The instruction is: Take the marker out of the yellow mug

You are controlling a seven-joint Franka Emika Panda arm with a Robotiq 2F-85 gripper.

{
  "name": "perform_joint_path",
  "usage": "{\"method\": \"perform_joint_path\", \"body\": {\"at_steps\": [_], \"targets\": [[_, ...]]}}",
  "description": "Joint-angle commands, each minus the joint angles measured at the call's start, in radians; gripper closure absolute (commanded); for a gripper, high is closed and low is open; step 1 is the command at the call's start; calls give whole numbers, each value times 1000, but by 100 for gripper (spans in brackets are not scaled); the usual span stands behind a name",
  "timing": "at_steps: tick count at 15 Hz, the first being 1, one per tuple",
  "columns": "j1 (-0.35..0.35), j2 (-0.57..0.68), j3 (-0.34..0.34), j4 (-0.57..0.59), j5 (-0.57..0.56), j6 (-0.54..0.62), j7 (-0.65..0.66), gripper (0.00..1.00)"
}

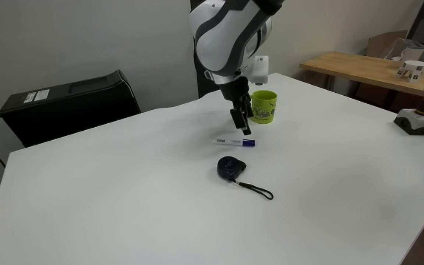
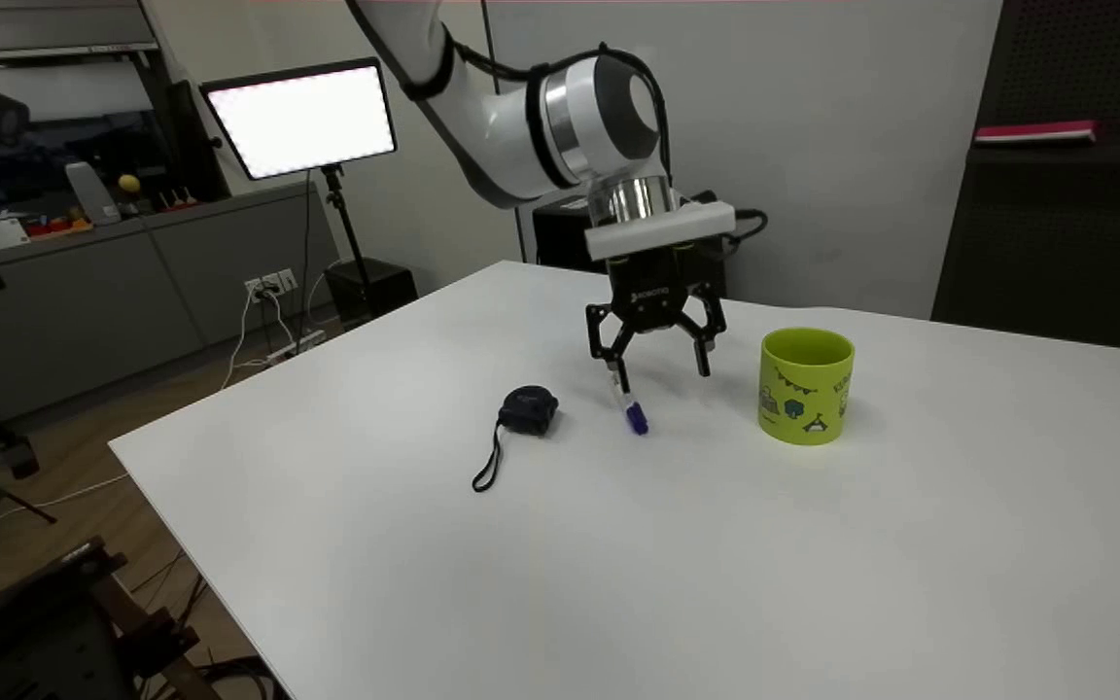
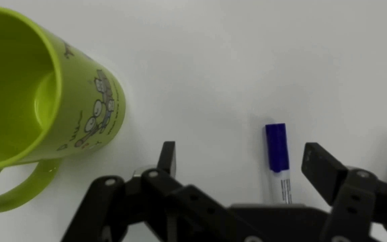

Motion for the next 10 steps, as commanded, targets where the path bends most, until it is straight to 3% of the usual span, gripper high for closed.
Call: {"method": "perform_joint_path", "body": {"at_steps": [1,6,10], "targets": [[-30,-44,24,55,65,-123,0,0],[-36,-58,5,170,185,-280,167,0],[-35,-84,-4,174,236,-250,320,0]]}}
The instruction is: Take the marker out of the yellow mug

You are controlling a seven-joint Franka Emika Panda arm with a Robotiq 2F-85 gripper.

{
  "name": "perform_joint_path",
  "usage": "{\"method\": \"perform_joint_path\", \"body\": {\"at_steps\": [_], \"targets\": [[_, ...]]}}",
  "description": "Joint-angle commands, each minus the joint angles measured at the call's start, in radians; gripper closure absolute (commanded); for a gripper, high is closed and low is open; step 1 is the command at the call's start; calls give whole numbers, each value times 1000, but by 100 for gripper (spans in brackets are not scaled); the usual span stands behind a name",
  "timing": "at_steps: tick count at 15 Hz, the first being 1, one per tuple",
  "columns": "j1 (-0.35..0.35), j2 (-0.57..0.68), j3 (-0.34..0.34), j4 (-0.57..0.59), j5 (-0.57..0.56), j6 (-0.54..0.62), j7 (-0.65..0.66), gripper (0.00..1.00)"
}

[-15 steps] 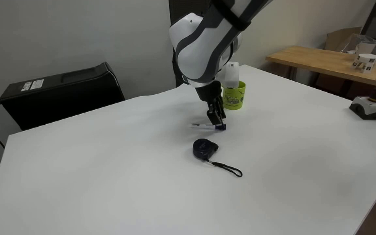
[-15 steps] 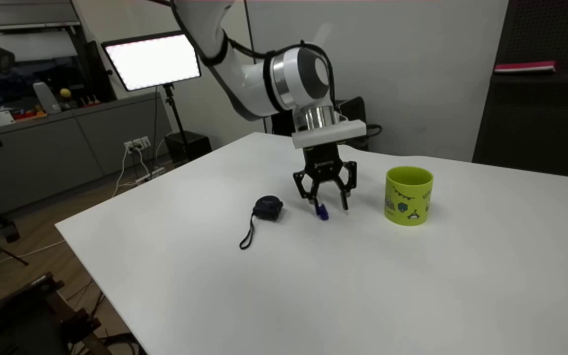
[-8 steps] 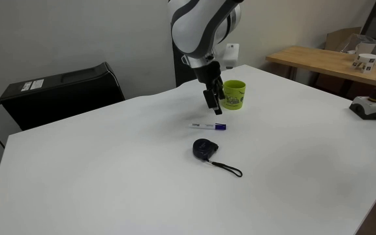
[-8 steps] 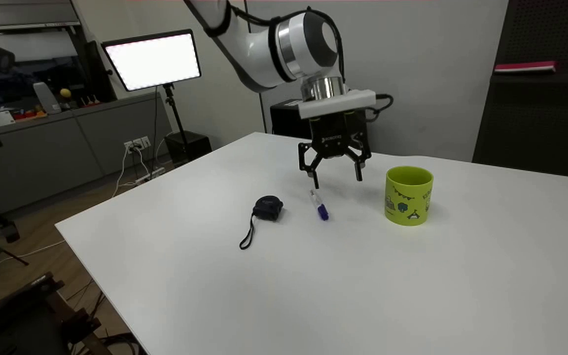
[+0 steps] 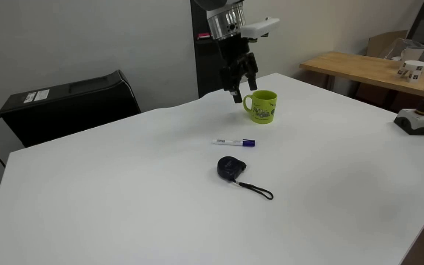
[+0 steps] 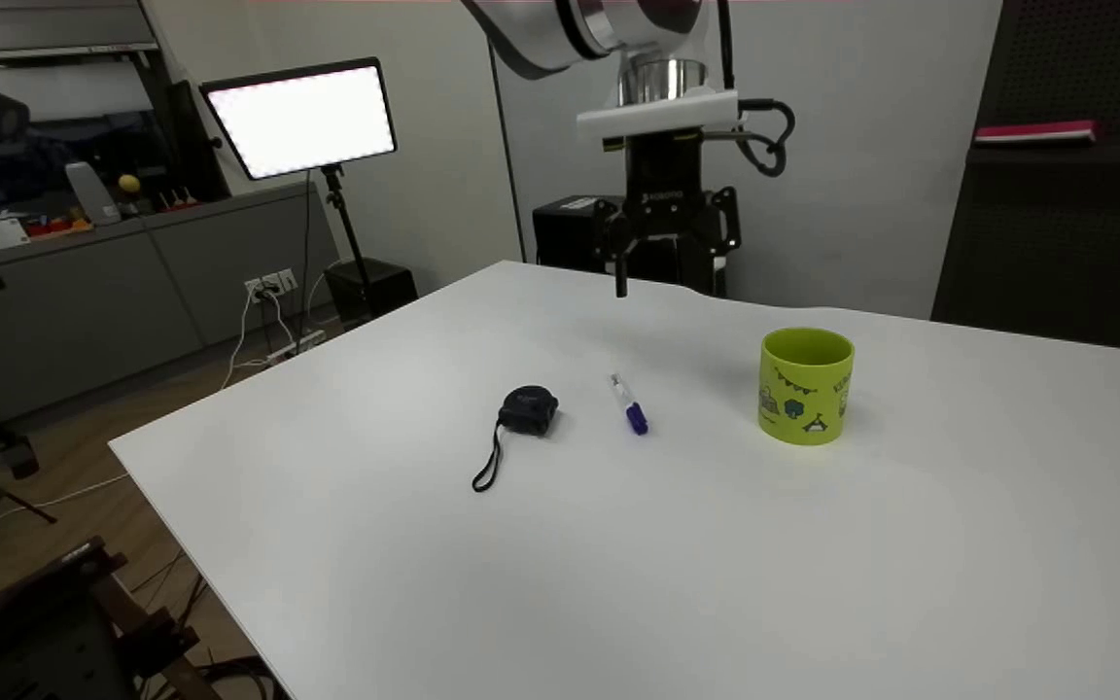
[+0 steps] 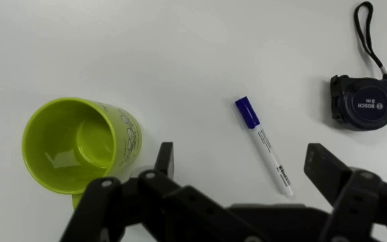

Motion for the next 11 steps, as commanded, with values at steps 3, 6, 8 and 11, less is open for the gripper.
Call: {"method": "perform_joint_path", "body": {"at_steps": [3,6,8,11], "targets": [[2,-70,-1,-70,86,111,223,0],[10,-152,1,-222,135,298,313,0],[10,-79,-2,-119,118,248,253,0],[13,-114,-1,-176,124,281,276,0]]}}
